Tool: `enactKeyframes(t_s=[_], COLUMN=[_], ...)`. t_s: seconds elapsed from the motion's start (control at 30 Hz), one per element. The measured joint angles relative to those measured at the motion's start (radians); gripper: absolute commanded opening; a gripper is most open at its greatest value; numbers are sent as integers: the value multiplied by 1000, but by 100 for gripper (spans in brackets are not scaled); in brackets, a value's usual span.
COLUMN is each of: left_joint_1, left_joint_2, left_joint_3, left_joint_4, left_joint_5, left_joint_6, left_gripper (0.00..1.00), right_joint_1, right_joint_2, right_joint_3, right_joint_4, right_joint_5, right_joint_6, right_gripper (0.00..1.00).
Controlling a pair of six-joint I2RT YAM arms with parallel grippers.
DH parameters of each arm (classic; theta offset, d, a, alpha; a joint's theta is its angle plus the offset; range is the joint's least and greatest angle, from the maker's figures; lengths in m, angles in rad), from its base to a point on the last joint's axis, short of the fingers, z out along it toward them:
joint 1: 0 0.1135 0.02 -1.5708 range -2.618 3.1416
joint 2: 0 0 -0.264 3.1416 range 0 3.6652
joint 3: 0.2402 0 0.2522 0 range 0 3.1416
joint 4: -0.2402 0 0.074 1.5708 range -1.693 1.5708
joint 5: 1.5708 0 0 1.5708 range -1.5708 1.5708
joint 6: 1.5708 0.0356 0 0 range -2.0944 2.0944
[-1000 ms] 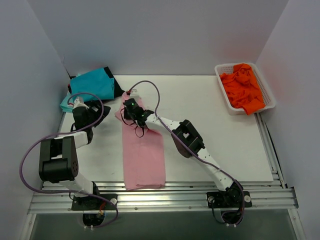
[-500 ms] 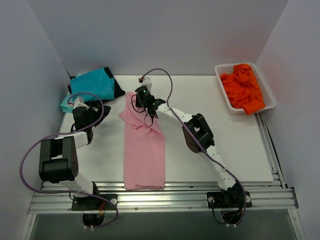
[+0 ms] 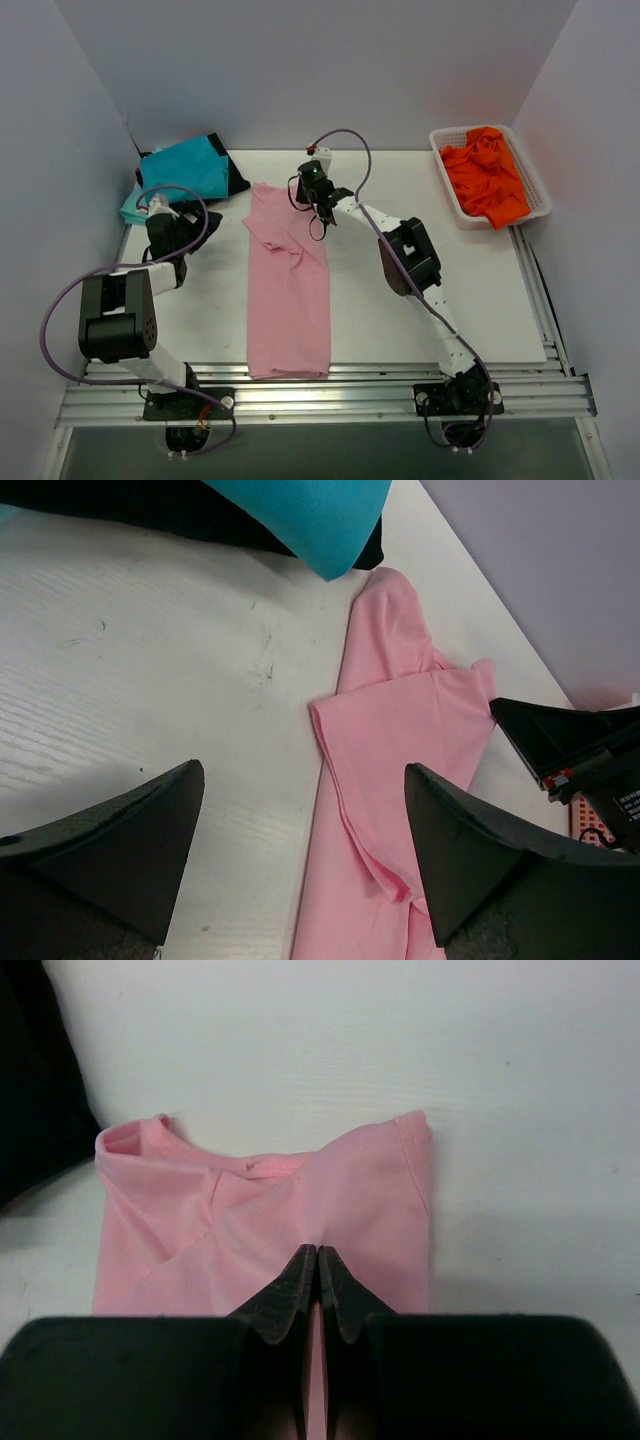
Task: Fold and stack the t-shirts
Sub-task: Grab the bottom of the folded rectangular tshirt with both arms
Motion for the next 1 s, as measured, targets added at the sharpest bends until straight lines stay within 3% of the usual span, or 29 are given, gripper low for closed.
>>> enactKeyframes(t_s=[0.6, 0.67, 0.7, 0.77, 0.8, 1.0], left_joint_1=[-23, -26, -27, -32, -34, -55], left_joint_2=[24, 25, 26, 27, 28, 35], left_joint_3=[21, 27, 31, 37, 40, 58], left_joint_4=[2, -2, -4, -7, -11, -14], left_joint_5=[-2, -5, -6, -9, -11, -24], left_joint_6=[10, 11, 12, 15, 18, 32], left_gripper=[90, 89, 89, 89, 89, 89], right_joint_1=[-106, -117, -121, -126, -126, -135], right_joint_2=[0, 1, 3, 8, 11, 28], right_joint_3=[-40, -40, -40, -40, -40, -45], right_joint_4=[22, 29, 35, 57, 64, 103], right_joint_5=[-24, -41, -54, -82, -95, -144], right_joint_6=[2, 9, 16, 23, 27, 8], right_gripper=[3, 21, 53, 78, 97, 100])
